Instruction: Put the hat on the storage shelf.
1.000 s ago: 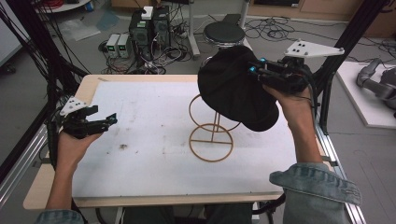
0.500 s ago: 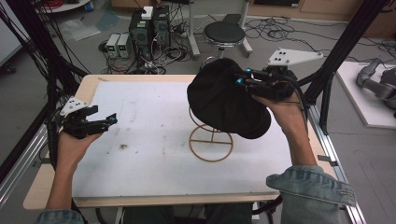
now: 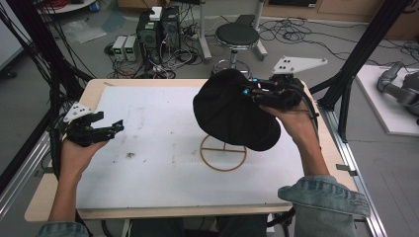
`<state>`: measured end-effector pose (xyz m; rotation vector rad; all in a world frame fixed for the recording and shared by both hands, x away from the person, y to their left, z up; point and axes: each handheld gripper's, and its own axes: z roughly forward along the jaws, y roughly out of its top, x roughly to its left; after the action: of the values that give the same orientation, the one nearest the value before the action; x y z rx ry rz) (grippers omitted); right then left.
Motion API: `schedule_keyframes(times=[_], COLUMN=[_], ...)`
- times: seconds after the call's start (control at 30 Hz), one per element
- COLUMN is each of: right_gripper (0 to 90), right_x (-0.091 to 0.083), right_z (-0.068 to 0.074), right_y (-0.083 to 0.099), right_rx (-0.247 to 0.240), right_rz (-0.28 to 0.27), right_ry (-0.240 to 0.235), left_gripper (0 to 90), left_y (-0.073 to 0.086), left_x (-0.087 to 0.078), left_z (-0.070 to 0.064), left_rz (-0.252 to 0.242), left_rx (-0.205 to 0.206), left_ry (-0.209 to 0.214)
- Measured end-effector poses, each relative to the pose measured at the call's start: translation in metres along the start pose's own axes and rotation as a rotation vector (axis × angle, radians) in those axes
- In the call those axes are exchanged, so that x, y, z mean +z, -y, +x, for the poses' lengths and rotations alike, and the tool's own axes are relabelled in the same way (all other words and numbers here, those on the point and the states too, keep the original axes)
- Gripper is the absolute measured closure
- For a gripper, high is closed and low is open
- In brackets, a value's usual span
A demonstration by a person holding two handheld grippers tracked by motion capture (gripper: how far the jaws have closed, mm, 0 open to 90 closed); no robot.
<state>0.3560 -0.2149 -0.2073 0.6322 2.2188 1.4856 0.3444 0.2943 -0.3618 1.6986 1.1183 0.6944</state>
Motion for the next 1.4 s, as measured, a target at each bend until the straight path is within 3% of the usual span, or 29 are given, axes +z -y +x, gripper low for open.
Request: schedule_keyframes(times=[0.73, 1.4], right_gripper=[72.0, 58.2], right_x=[0.014, 0.017], right_z=[0.002, -0.003], right_y=[0.006, 0.013], right_rx=[-0.009, 0.046], right_rz=[0.047, 0.047], right_ry=[-0.007, -0.019], left_gripper=[19.1, 19.1], left_y=[-0.001, -0.002], left_x=[-0.001, 0.001], left_z=[-0.001, -0.002], left_rz=[-0.004, -0.003], left_rx=[0.0, 0.006], left_ry=[0.005, 0.009])
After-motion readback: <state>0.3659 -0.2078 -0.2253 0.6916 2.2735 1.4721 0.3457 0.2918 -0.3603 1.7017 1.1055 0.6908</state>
